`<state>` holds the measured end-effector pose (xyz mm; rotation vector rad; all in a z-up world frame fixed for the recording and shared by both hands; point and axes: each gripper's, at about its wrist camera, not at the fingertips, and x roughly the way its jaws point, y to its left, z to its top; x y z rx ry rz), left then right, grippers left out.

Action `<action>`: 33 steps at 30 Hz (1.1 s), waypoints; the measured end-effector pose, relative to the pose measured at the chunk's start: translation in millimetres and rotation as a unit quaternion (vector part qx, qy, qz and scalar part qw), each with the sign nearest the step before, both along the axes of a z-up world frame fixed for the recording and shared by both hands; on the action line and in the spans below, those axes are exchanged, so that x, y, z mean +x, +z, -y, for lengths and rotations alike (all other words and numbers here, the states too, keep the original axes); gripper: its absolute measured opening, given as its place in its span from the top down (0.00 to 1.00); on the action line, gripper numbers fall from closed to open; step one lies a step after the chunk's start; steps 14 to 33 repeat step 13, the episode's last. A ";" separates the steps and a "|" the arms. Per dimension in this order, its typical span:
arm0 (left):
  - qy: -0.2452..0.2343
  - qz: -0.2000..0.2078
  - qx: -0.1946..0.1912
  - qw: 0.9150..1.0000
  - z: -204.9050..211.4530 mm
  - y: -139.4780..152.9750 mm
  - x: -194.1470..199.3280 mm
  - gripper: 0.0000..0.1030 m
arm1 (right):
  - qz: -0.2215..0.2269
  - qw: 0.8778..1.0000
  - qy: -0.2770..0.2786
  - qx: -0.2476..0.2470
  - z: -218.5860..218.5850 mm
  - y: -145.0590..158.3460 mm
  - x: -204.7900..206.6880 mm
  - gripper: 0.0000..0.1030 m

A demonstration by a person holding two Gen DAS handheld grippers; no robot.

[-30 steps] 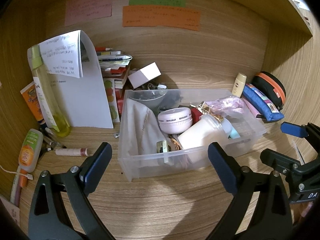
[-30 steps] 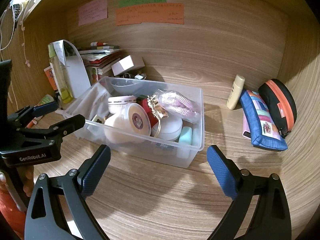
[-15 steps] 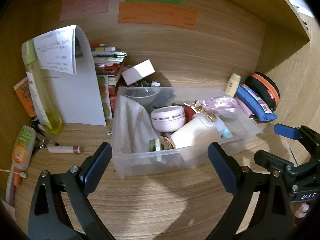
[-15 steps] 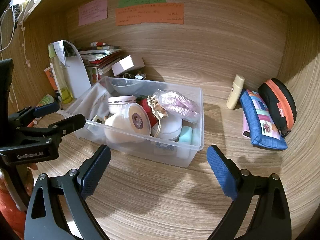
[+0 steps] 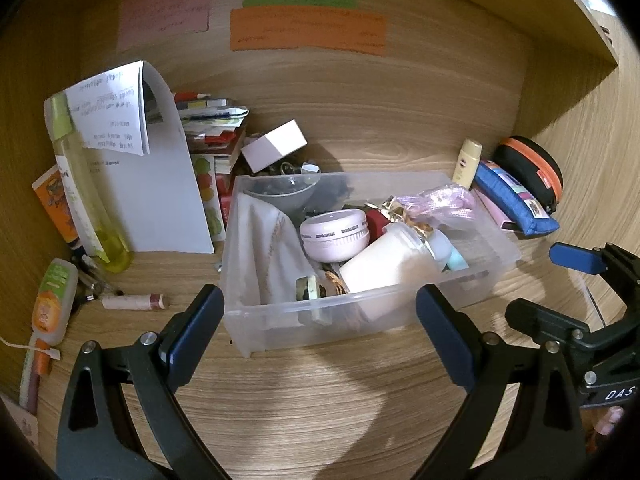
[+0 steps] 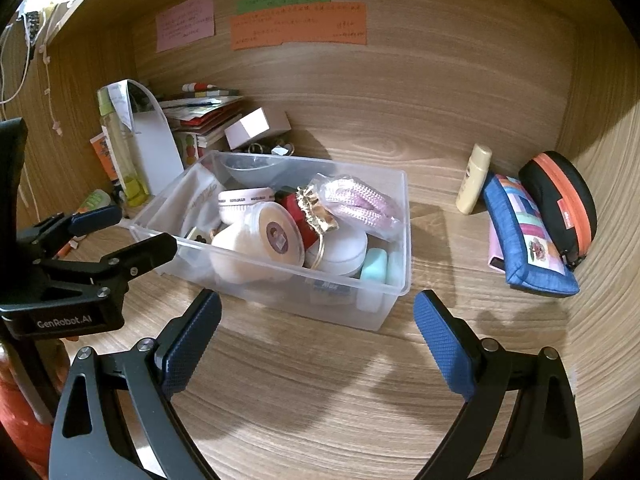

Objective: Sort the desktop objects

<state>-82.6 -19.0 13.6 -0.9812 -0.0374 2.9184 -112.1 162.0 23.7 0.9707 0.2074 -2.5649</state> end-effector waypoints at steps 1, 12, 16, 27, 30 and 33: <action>0.000 -0.003 -0.001 1.000 -0.7 0.4 1.2 0.05 | 0.000 1.000 0.000 0.000 0.3 -0.2 0.1 0.07; 0.003 -0.032 -0.006 0.999 -1.1 5.5 8.4 0.04 | 0.001 1.000 0.003 -0.001 1.7 -0.4 0.0 0.07; 0.004 -0.031 -0.005 0.999 -0.5 6.0 8.4 0.04 | 0.001 1.000 0.004 -0.001 1.7 -0.5 -0.3 0.07; 0.004 -0.031 -0.005 0.999 -0.5 6.0 8.4 0.04 | 0.001 1.000 0.004 -0.001 1.7 -0.5 -0.3 0.07; 0.004 -0.031 -0.005 0.999 -0.5 6.0 8.4 0.04 | 0.001 1.000 0.004 -0.001 1.7 -0.5 -0.3 0.07; 0.004 -0.031 -0.005 0.999 -0.5 6.0 8.4 0.04 | 0.001 1.000 0.004 -0.001 1.7 -0.5 -0.3 0.07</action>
